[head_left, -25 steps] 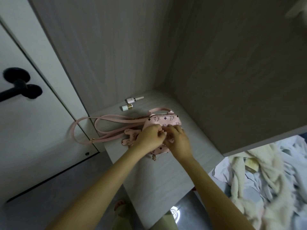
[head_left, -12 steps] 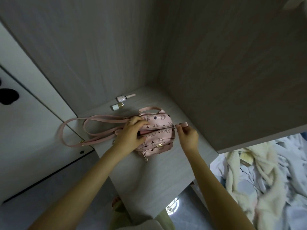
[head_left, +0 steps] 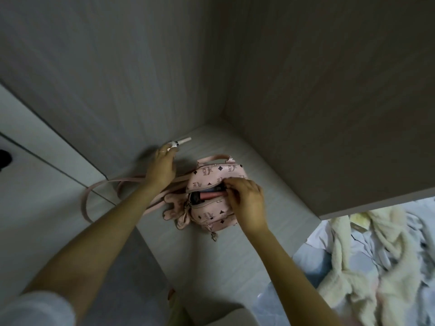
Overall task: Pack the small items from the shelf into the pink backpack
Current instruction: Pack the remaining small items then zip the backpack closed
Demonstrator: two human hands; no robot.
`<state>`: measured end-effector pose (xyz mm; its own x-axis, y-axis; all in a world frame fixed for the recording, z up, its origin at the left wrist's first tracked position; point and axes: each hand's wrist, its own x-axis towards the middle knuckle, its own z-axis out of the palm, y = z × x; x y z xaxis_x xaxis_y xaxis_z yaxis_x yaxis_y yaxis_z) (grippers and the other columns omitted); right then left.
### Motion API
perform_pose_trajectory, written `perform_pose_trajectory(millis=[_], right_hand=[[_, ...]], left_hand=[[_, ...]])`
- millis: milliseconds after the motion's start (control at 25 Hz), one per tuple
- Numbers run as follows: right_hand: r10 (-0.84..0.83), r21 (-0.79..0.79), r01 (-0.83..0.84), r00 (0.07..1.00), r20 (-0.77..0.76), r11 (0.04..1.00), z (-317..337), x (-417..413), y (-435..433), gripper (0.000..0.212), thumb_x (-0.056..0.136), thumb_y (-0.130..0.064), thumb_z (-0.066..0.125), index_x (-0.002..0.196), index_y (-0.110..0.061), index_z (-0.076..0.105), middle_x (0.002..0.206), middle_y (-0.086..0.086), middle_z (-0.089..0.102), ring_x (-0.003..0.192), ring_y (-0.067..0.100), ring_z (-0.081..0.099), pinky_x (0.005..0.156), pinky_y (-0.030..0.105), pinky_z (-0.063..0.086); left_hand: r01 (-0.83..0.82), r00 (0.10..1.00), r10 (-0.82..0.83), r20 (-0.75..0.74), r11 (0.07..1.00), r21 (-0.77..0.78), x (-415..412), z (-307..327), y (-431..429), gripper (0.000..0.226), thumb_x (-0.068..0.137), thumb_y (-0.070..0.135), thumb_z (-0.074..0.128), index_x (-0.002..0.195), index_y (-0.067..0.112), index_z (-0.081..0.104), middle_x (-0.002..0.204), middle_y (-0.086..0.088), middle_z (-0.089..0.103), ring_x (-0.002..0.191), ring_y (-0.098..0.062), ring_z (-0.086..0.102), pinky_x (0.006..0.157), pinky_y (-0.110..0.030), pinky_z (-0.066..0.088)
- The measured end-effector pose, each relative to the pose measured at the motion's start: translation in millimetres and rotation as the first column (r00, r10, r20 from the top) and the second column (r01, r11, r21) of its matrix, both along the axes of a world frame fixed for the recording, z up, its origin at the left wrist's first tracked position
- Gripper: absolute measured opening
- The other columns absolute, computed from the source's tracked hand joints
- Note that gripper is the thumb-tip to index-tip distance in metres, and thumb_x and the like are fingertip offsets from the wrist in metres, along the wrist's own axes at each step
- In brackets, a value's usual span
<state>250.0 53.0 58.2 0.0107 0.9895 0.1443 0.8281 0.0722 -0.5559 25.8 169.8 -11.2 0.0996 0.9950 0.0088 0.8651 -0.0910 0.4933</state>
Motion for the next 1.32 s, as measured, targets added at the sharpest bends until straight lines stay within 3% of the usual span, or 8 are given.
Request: perform_pose_trajectory(millis=[160,360,680,800,920,1040,1160,1320], right_hand=[[0.067,-0.098,-0.063,0.997,0.033,0.993,-8.5,7.1,5.4,0.047,0.089,-0.018,0.06,0.134,-0.025,0.051,0.131,-0.008,0.058,0.116,0.018,0.048,0.097,0.028,0.025],[0.107,-0.22,-0.088,0.991,0.075,0.971,-9.3,8.9,13.3,0.06,0.088,-0.026,0.057,0.143,-0.034,0.033,0.14,-0.015,0.046,0.118,0.007,0.035,0.096,0.02,0.014],[0.073,-0.256,-0.071,0.997,0.0,0.964,-10.1,4.9,14.9,0.061,0.088,-0.022,0.057,0.142,-0.037,0.032,0.131,-0.02,0.047,0.106,-0.003,0.029,0.091,0.015,0.009],[0.067,-0.299,-0.076,0.997,-0.039,0.951,-7.3,5.3,16.0,0.061,0.089,-0.021,0.055,0.142,-0.038,0.031,0.128,-0.02,0.045,0.106,0.0,0.029,0.094,0.019,0.01],[0.054,-0.333,-0.082,0.994,-0.093,0.939,-2.5,4.2,18.7,0.063,0.087,-0.02,0.057,0.142,-0.037,0.031,0.125,-0.016,0.047,0.111,0.007,0.034,0.099,0.025,0.013],[0.038,-0.35,-0.09,0.988,-0.152,0.933,4.2,5.7,18.3,0.065,0.083,-0.017,0.059,0.141,-0.032,0.034,0.116,-0.013,0.048,0.116,0.02,0.042,0.107,0.036,0.021],[0.039,-0.355,-0.097,0.985,-0.168,0.93,7.0,4.2,17.5,0.065,0.082,-0.015,0.06,0.141,-0.03,0.035,0.125,-0.004,0.054,0.116,0.024,0.047,0.108,0.046,0.027],[-0.005,-0.335,-0.101,0.953,-0.302,0.937,11.1,3.0,18.5,0.057,0.078,-0.008,0.063,0.131,-0.024,0.047,0.105,0.005,0.061,0.099,0.027,0.057,0.095,0.051,0.043]], left_hand=[[0.053,0.947,-0.117,-0.3,0.976,-0.212,4.0,-37.0,38.6,0.078,0.083,-0.011,0.042,0.148,0.022,0.015,0.156,-0.008,0.006,0.138,-0.034,0.014,0.106,-0.049,0.032],[0.039,0.875,-0.147,-0.462,0.971,-0.236,-0.1,-53.4,61.8,0.064,0.091,0.001,0.042,0.144,0.031,0.023,0.154,-0.009,0.008,0.119,-0.041,0.034,0.093,-0.047,0.041],[0.035,0.954,-0.133,-0.269,0.94,-0.34,6.6,-36.9,73.6,0.032,0.097,0.023,0.039,0.128,0.017,0.044,0.125,-0.021,0.042,0.098,-0.033,0.051,0.079,-0.038,0.042],[-0.037,0.998,0.045,0.04,0.983,-0.18,9.2,-6.6,41.2,0.023,0.091,0.018,0.05,0.114,0.018,0.051,0.111,-0.015,0.055,0.085,-0.028,0.055,0.065,-0.033,0.038],[0.199,0.924,-0.189,0.331,0.98,0.004,12.6,40.6,-12.9,0.023,0.082,0.017,0.059,0.096,0.031,0.047,0.101,0.004,0.053,0.078,-0.011,0.058,0.061,-0.021,0.043],[0.532,0.842,-0.532,0.094,0.846,0.028,9.6,79.9,-53.7,0.029,0.079,0.021,0.062,0.099,0.034,0.045,0.109,0.012,0.045,0.063,-0.006,0.055,0.048,-0.015,0.036],[0.509,0.86,-0.506,-0.061,0.859,0.057,11.6,96.2,-64.3,0.027,0.08,0.019,0.062,0.101,0.029,0.048,0.117,0.005,0.046,0.061,-0.017,0.057,0.044,-0.02,0.033],[0.531,0.832,-0.529,-0.165,0.847,-0.036,41.2,90.7,-76.2,0.036,0.081,0.022,0.059,0.114,0.033,0.051,0.127,0.004,0.048,0.075,-0.013,0.051,0.048,-0.022,0.026]])
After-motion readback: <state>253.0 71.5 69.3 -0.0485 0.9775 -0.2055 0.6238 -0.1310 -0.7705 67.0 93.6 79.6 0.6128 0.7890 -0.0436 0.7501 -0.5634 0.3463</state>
